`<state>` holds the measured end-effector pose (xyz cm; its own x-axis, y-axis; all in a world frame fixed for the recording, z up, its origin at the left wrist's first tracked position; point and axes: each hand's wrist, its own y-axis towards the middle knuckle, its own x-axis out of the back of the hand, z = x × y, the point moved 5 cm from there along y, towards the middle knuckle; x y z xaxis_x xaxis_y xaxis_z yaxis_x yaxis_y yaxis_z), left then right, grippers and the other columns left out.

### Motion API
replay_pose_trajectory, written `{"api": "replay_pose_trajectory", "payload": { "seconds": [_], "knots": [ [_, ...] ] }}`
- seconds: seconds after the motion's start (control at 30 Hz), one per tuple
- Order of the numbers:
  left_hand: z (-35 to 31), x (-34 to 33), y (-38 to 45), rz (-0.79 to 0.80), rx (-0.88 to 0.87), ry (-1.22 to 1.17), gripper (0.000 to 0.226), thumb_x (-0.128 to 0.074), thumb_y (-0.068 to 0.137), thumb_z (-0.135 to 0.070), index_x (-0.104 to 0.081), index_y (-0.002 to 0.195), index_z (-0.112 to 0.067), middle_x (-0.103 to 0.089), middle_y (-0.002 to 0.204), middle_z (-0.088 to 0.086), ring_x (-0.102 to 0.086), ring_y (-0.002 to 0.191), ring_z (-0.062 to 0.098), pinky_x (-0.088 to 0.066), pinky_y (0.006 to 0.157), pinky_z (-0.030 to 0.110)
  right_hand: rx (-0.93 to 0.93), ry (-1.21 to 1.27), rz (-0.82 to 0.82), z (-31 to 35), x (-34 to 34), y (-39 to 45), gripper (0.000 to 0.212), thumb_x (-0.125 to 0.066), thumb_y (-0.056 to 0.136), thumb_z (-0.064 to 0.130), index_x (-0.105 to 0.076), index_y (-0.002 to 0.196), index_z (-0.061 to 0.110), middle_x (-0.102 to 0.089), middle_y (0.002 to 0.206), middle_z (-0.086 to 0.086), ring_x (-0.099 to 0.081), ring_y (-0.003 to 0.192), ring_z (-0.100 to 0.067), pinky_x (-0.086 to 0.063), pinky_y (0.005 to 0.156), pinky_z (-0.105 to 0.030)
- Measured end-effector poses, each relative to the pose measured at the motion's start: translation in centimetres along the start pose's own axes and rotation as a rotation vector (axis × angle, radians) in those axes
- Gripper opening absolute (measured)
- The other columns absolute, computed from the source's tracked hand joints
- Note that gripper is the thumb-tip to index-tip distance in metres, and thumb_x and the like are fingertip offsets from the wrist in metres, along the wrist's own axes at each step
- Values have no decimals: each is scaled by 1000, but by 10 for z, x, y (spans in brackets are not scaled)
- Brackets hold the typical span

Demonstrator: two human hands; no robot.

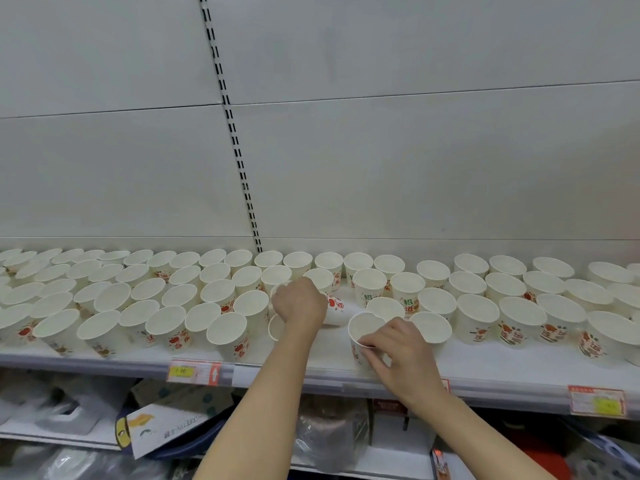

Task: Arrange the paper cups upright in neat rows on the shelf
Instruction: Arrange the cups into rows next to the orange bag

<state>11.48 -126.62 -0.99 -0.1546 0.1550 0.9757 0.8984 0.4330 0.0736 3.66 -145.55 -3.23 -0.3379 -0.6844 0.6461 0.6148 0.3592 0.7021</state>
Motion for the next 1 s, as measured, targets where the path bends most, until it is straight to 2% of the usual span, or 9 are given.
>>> {"api": "replay_pose_trajectory", "payload": {
  "seconds": [0.1,0.23,0.37,0.43,0.53,0.6,0.7,0.83,1.0],
  "knots": [
    [-5,7,-5,-77,-116,35,23,-55,87,-28,-69,103,-20,-65,108,4,-57,104,26,-44,79,33,-1,-2,2,1,-9,3,11,-63,85,29,-69,80,21,-62,73,11,-52,74,-19,-43,63,-33],
    [-4,6,-17,-236,-328,-2,19,-57,84,-21,-72,95,-26,-63,102,0,-50,98,23,-31,72,30,-9,-14,-1,3,-20,1,5,-68,83,24,-69,81,19,-63,75,9,-50,76,-17,-40,64,-27],
    [4,-5,-21,-270,-514,-59,12,-63,87,-22,-74,90,-25,-65,94,-3,-51,94,22,-35,73,29,-3,-33,-25,5,-32,3,11,-62,85,25,-69,81,17,-62,75,7,-47,78,-16,-40,64,-25],
    [5,-6,-23,-293,-590,-30,4,-74,79,-20,-75,79,-24,-65,84,-3,-55,85,23,-35,67,30,11,-59,-28,6,-37,6,9,-63,84,23,-69,81,16,-62,74,6,-47,77,-17,-41,63,-27],
    [5,-9,-21,-312,-648,25,16,-86,64,-16,-72,67,-24,-63,71,-5,-54,70,23,-36,59,30,10,-97,-23,6,-43,12,8,-63,83,21,-68,80,16,-61,73,5,-46,76,-18,-41,61,-27],
    [7,-11,-19,-316,-661,53,16,-87,64,-18,-73,70,-25,-64,73,-6,-55,72,22,-39,60,31,-9,-106,-14,6,-46,14,4,-71,79,17,-68,80,15,-62,73,4,-47,77,-18,-39,62,-26],
    [15,-12,-19,-272,-660,11,14,-79,75,-20,-76,89,-24,-70,89,-3,-58,85,25,-43,70,35,-51,-106,-10,6,-51,12,11,-77,75,14,-69,82,16,-63,75,5,-46,79,-18,-42,61,-27],
    [22,-8,-23,-231,-681,-32,19,-64,91,-29,-72,108,-24,-69,110,-2,-56,102,23,-44,83,36,-71,-124,-17,8,-53,9,11,-77,75,16,-69,83,16,-65,80,5,-48,83,-19,-46,62,-30],
    [21,-3,-29,-226,-753,-88,29,-57,94,-42,-67,116,-26,-66,114,-5,-53,106,20,-42,83,31,-87,-169,-95,11,-42,8,15,-67,83,29,-70,86,15,-66,86,4,-53,84,-22,-45,69,-31]
  ]
}}
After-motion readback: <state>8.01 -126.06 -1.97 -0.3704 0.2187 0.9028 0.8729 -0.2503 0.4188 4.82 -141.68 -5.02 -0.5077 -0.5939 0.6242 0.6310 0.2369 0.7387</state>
